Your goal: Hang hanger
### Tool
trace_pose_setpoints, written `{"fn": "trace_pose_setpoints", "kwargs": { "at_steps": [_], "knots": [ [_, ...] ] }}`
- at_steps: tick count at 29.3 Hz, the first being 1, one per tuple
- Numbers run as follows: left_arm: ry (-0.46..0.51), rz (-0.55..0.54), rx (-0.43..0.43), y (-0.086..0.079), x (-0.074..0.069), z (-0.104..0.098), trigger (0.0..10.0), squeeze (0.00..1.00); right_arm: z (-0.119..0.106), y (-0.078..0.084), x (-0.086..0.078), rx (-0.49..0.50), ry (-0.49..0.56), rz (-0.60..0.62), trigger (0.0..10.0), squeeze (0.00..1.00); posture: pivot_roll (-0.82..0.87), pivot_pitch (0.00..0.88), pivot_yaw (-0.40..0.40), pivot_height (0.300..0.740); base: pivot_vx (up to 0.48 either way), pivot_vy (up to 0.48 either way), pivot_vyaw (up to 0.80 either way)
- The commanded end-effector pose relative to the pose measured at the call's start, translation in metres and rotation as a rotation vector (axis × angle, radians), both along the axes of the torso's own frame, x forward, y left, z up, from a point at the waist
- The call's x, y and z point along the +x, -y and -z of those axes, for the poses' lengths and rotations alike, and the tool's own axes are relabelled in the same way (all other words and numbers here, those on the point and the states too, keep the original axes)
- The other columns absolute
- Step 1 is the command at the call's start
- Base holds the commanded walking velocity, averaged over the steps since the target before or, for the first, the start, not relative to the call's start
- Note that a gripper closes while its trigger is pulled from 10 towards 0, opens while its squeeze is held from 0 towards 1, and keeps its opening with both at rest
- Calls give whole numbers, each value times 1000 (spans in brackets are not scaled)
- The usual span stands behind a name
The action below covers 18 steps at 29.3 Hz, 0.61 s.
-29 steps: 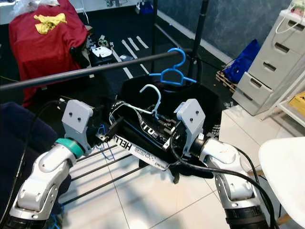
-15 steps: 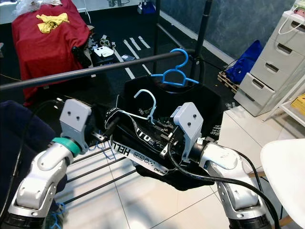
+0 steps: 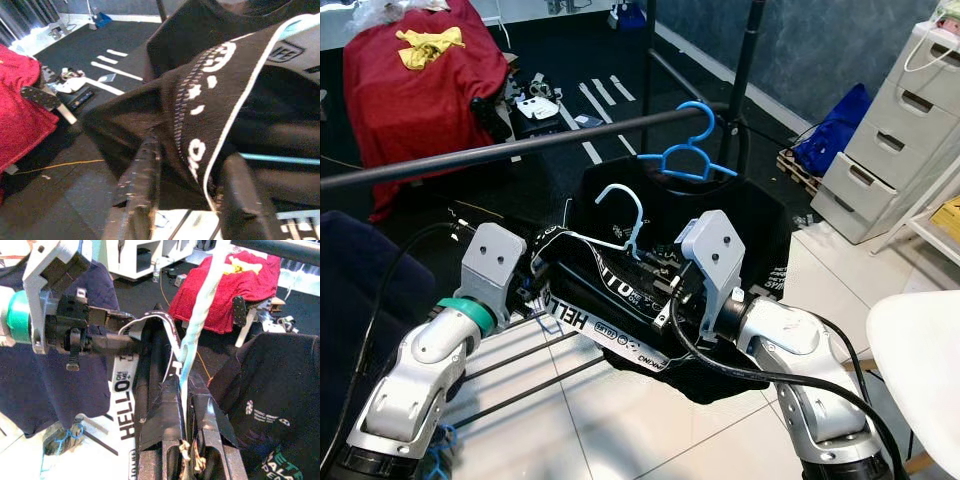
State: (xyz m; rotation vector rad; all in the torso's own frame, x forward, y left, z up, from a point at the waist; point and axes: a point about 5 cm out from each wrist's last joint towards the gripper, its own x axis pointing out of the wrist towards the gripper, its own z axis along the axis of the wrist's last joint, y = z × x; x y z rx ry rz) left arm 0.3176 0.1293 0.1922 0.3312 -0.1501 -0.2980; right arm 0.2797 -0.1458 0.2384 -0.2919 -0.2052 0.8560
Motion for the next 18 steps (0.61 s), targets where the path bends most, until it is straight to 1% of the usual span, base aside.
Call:
{"fn": "trace_pose_setpoints", "kwargs": {
  "at_steps": [1, 2, 4, 5, 6, 7, 8, 9, 10, 11, 13, 14, 15, 16, 17, 18],
  "knots": [
    [-22, -20, 18, -4, 1, 7, 0, 0, -3, -1, -4, 5, 9, -19, 10000, 0, -194, 150, 87, 740, 0, 0, 0],
    [-20, -28, 34, -8, 0, 6, 0, 0, -1, 0, -5, -11, 5, -16, 10000, 0, -196, 150, 90, 740, 0, 0, 0],
    [-20, -28, 34, -8, 0, 6, 0, 0, -1, 0, -5, -11, 5, -16, 10000, 0, -196, 150, 90, 740, 0, 0, 0],
    [-15, -37, 45, -13, 0, 4, 0, 0, 2, 2, -5, -35, 0, -10, 10000, 0, -194, 151, 91, 740, 0, 0, 0],
    [-15, -37, 45, -13, 0, 4, 0, 0, 2, 2, -5, -35, 0, -10, 10000, 0, -194, 151, 91, 740, 0, 0, 0],
    [-5, -66, 67, -26, 1, -1, 0, 0, 9, 5, -6, -77, -17, -7, 10000, 0, -188, 152, 92, 740, 0, 0, 0],
    [-5, -66, 67, -26, 1, -1, 0, 0, 9, 5, -6, -77, -17, -7, 10000, 0, -188, 152, 92, 740, 0, 0, 0],
    [5, -90, 86, -35, 2, -6, 0, 0, 14, 7, -7, -110, -33, -12, 10000, 0, -184, 152, 92, 740, 0, 0, 0],
    [5, -90, 86, -35, 2, -6, 0, 0, 14, 7, -7, -110, -33, -12, 10000, 0, -184, 152, 92, 740, 0, 0, 0],
    [14, -104, 95, -41, 3, -9, 0, 0, 18, 7, -10, -134, -46, -28, 10000, 0, -185, 152, 92, 740, 0, 0, 0],
    [14, -104, 95, -41, 3, -9, 0, 0, 18, 7, -10, -134, -46, -28, 10000, 0, -185, 152, 92, 740, 0, 0, 0],
    [20, -112, 98, -42, 5, -11, 0, 0, 20, 5, -13, -148, -57, -56, 10000, 0, -187, 154, 94, 740, 0, 0, 0],
    [20, -112, 98, -42, 5, -11, 0, 0, 20, 5, -13, -148, -57, -56, 10000, 0, -187, 154, 94, 740, 0, 0, 0],
    [25, -114, 97, -39, 6, -12, 0, 0, 20, 2, -17, -159, -68, -91, 10000, 0, -188, 155, 94, 740, 0, 0, 0],
    [25, -114, 97, -39, 6, -12, 0, 0, 20, 2, -17, -159, -68, -91, 10000, 0, -188, 155, 94, 740, 0, 0, 0],
    [23, -119, 109, -35, 7, -10, 0, 0, 19, 0, -20, -167, -68, -122, 10000, 0, -191, 158, 95, 740, 0, 0, 0]
  ]
}}
